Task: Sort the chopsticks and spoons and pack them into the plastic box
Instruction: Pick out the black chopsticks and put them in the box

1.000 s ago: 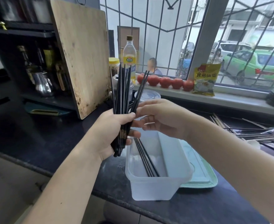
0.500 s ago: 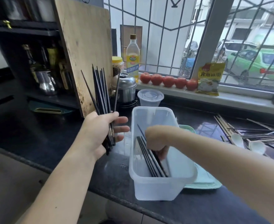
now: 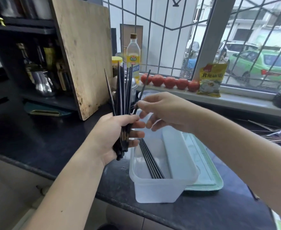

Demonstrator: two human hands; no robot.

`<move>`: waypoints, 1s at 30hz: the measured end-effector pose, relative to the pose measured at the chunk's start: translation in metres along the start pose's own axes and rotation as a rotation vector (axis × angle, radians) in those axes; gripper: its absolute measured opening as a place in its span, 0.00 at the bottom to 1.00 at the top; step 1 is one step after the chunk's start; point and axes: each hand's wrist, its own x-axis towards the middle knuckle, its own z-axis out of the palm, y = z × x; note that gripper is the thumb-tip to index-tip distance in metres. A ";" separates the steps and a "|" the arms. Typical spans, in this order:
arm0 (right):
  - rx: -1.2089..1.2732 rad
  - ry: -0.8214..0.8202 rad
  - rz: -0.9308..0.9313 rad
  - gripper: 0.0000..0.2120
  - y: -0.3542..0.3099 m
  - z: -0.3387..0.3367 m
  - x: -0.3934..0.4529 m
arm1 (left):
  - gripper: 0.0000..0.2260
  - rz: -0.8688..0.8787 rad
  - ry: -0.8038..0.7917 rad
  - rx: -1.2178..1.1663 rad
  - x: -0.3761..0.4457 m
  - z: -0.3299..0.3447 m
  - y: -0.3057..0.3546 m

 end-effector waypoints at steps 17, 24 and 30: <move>-0.761 -0.287 0.476 0.19 0.051 0.046 0.033 | 0.06 0.096 0.200 0.112 0.007 -0.021 -0.007; -0.729 -0.115 0.267 0.13 0.032 0.009 0.036 | 0.05 0.056 0.119 0.098 -0.001 -0.018 -0.006; 0.003 -0.056 -0.032 0.12 -0.002 -0.010 0.003 | 0.06 0.075 -0.056 0.041 -0.002 0.003 0.006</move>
